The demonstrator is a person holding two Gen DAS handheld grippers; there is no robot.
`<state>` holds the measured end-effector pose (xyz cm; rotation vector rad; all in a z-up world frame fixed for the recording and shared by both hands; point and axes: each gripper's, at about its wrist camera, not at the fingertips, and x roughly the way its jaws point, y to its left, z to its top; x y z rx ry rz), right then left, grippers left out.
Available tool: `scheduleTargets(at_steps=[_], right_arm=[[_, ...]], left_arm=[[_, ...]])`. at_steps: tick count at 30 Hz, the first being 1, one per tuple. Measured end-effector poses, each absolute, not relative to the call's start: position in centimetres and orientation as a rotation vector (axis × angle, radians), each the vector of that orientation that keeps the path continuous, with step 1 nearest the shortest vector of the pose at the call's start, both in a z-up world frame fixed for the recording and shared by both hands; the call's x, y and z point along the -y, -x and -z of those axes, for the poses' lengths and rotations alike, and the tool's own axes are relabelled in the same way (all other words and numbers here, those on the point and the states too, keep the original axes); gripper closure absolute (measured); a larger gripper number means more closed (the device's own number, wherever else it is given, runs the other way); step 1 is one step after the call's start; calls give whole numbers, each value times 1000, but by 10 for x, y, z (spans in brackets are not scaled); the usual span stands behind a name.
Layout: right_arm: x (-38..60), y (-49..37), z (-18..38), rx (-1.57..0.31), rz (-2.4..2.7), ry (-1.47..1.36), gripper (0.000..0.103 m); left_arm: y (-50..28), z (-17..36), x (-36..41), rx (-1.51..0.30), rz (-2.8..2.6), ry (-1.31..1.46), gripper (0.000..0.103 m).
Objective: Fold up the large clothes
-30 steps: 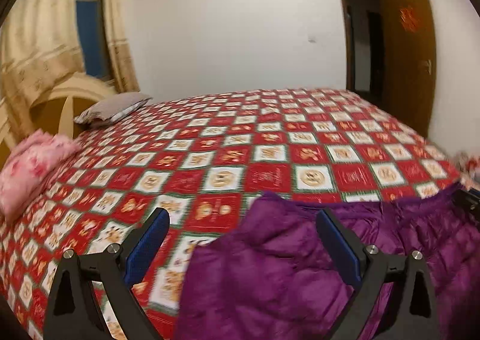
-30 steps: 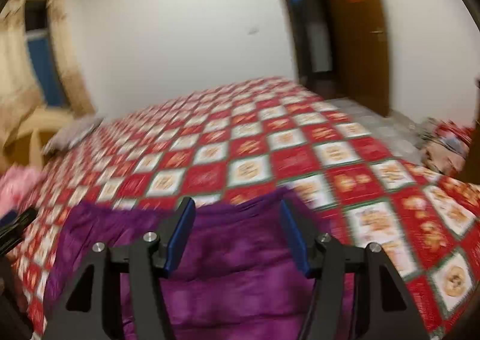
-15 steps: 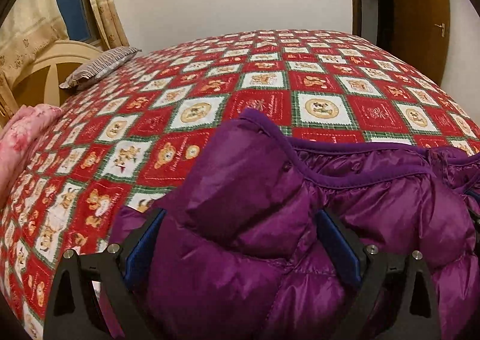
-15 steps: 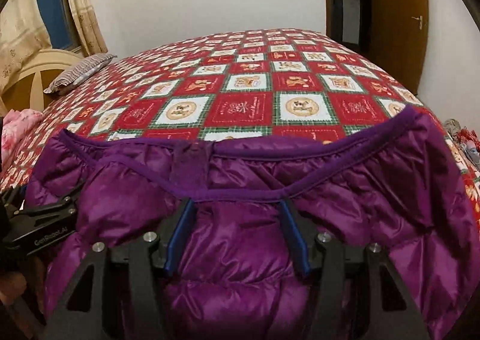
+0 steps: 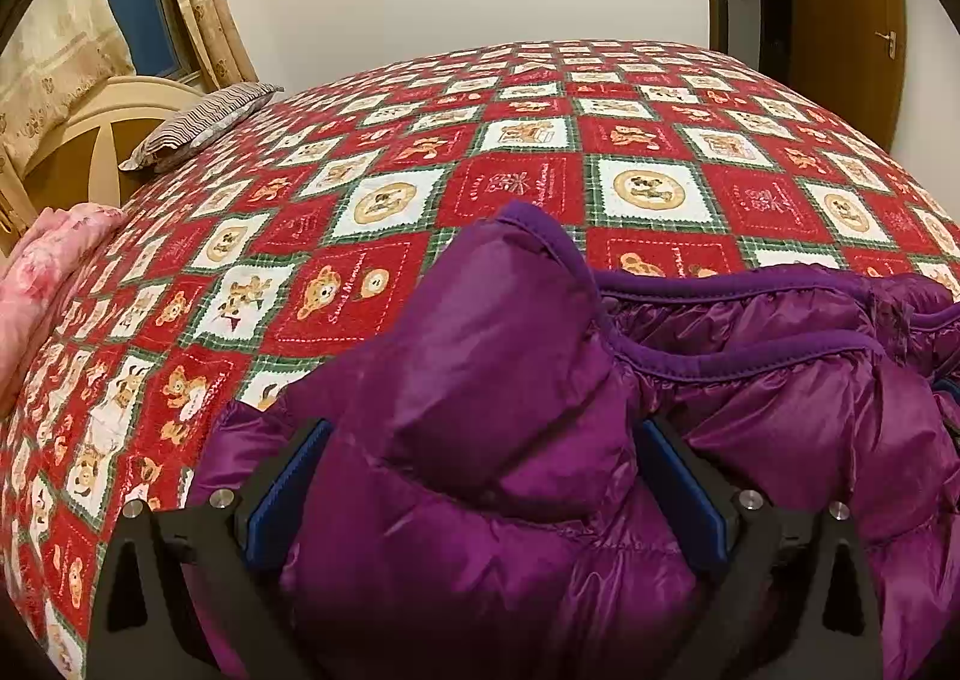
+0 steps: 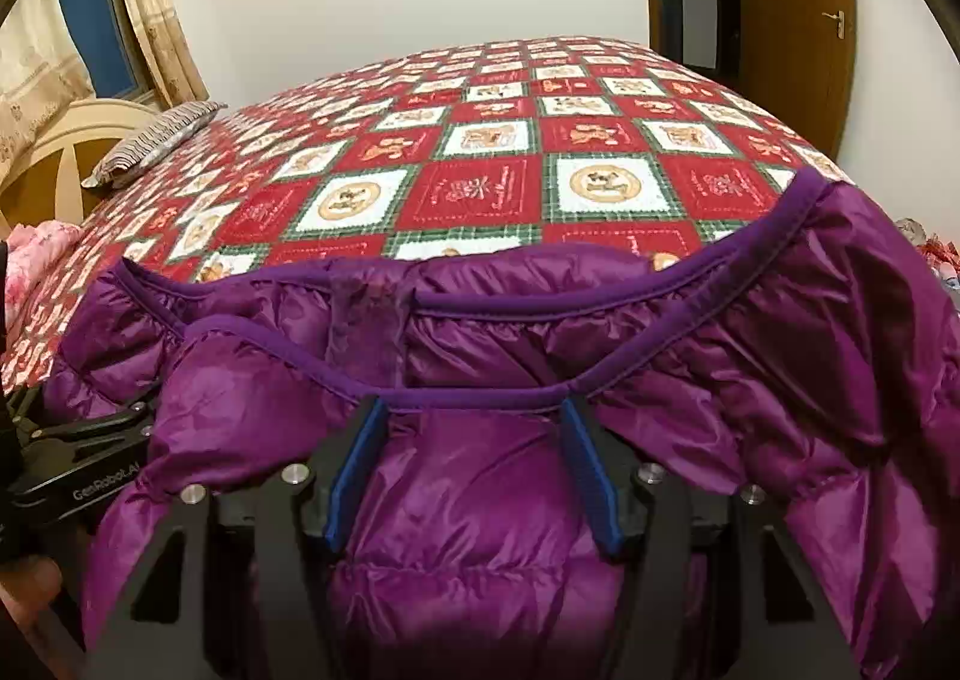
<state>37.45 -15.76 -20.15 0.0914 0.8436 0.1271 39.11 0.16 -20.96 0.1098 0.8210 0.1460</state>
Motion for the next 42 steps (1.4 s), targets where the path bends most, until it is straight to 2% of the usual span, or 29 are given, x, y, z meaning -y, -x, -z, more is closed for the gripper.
scheduleTargets(at_steps=[24,29,35,42], right_arm=[[147,-381,208,-868,-94,0,37],[143,-383,206,-890,-88,39,37],[151,-328,168,-833,-106,27,36],[133,-279,187,-827,-101,88,33]], left_arm=[[-392,211,-1,-827,-151,-119,2],[-391,205,-7,-885,-138,-112,2],[-320,169,-13,-799,-70,-69,2],[-287,205,-10,-800,-138,-108,2]])
